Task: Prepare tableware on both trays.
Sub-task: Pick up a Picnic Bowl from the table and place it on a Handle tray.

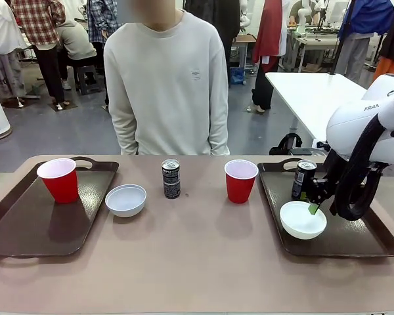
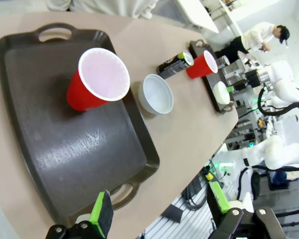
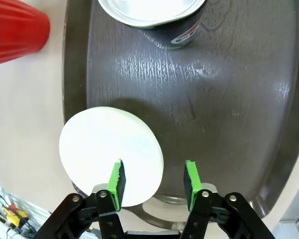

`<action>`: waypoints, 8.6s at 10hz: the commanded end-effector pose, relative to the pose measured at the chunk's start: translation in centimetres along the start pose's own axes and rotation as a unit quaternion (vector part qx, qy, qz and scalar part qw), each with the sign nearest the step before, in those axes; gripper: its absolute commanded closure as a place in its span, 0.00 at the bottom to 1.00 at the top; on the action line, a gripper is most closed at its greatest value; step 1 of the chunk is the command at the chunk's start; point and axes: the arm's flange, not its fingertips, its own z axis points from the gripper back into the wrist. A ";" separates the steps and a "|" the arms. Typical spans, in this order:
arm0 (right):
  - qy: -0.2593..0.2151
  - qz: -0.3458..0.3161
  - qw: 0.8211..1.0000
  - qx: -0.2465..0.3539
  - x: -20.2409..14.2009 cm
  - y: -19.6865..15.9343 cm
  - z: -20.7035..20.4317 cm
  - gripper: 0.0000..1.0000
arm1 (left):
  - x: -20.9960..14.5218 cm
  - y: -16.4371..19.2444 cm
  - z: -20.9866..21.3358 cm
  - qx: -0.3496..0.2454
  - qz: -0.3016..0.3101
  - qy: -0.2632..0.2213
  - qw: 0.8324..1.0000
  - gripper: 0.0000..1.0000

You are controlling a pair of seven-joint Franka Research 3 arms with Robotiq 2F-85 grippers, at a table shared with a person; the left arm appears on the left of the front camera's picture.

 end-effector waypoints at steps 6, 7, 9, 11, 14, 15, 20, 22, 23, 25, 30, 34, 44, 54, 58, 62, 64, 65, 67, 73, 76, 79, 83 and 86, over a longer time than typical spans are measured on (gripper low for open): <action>0.027 0.007 0.940 0.341 -8.3 -6.1 17.5 0.10 | -0.1 -0.1 0.2 -0.005 0.000 -0.002 1.000 0.00; 0.037 -0.028 0.932 0.359 -8.5 -7.4 17.6 0.10 | -0.1 -0.1 0.2 -0.005 0.000 -0.002 1.000 0.00; -0.012 -0.086 0.892 0.443 -9.5 -11.2 18.8 0.10 | -0.1 -0.1 0.2 -0.005 0.000 -0.002 1.000 0.00; -0.027 -0.103 0.871 0.480 -10.2 -13.9 19.1 0.10 | -0.1 -0.1 0.2 -0.005 0.000 -0.002 1.000 0.00; -0.010 -0.082 0.875 0.477 -10.5 -16.3 18.2 0.10 | -0.1 -0.1 0.2 -0.005 0.000 -0.002 1.000 0.00; -0.028 -0.108 0.867 0.486 -11.0 -15.4 18.8 0.10 | -0.1 -0.1 0.2 -0.005 0.000 -0.002 1.000 0.00; -0.028 -0.108 0.867 0.486 -11.0 -15.4 18.8 0.10 | -0.1 -0.1 0.2 -0.005 0.000 -0.002 1.000 0.00; -0.028 -0.108 0.867 0.486 -11.0 -15.4 18.8 0.10 | -0.1 -0.1 0.2 -0.005 0.000 -0.002 1.000 0.00; -0.028 -0.108 0.867 0.486 -11.0 -15.4 18.8 0.10 | -0.1 -0.1 0.2 -0.005 0.000 -0.002 1.000 0.00; -0.028 -0.108 0.867 0.486 -11.0 -15.4 18.8 0.10 | 1.2 -3.6 -1.7 0.034 -0.048 0.007 0.998 0.00; -0.028 -0.108 0.867 0.486 -11.0 -15.4 18.8 0.10 | 3.7 -13.8 -12.4 0.198 -0.166 0.051 0.965 0.00; -0.028 -0.108 0.867 0.486 -11.0 -15.4 18.8 0.10 | 1.0 -15.5 -21.2 0.326 -0.289 0.035 0.899 0.00; -0.028 -0.108 0.867 0.486 -11.0 -15.4 18.8 0.10 | -1.3 -12.2 -5.2 0.333 -0.277 0.129 0.892 0.00; -0.028 -0.108 0.867 0.486 -11.0 -15.4 18.8 0.10 | -1.3 -15.6 -9.9 0.394 -0.234 0.122 0.880 0.00; -0.028 -0.108 0.867 0.486 -11.0 -15.4 18.8 0.10 | -3.7 -19.9 -22.8 0.514 -0.192 0.165 0.820 0.00; -0.028 -0.108 0.867 0.486 -11.0 -15.4 18.8 0.10 | -5.1 -19.7 -30.2 0.482 -0.099 0.156 0.857 0.00; -0.028 -0.108 0.867 0.486 -11.0 -15.4 18.8 0.10 | -4.1 -19.0 -31.8 0.429 -0.093 0.161 0.884 0.00; -0.028 -0.108 0.867 0.486 -11.0 -15.4 18.8 0.10 | -3.7 -18.6 -31.6 0.414 -0.112 0.164 0.888 0.00; -0.028 -0.108 0.867 0.486 -11.0 -15.4 18.8 0.10 | -2.5 -20.7 -31.9 0.464 -0.098 0.175 0.863 0.00; -0.028 -0.108 0.867 0.486 -11.0 -15.4 18.8 0.10 | 2.3 -21.4 -37.5 0.409 0.030 0.161 0.898 0.00; -0.028 -0.108 0.867 0.486 -11.0 -15.4 18.8 0.10 | 4.5 -19.8 -41.3 0.422 0.062 0.123 0.896 0.00; -0.028 -0.108 0.867 0.486 -11.0 -15.4 18.8 0.10 | 5.4 -18.5 -43.6 0.406 0.051 0.082 0.909 0.00; -0.028 -0.108 0.867 0.486 -11.0 -15.4 18.8 0.10 | 4.9 -18.9 -45.1 0.383 0.015 0.068 0.921 0.00; -0.028 -0.108 0.867 0.486 -11.0 -15.4 18.8 0.10 | 5.4 -18.1 -45.9 0.403 0.007 0.048 0.914 0.00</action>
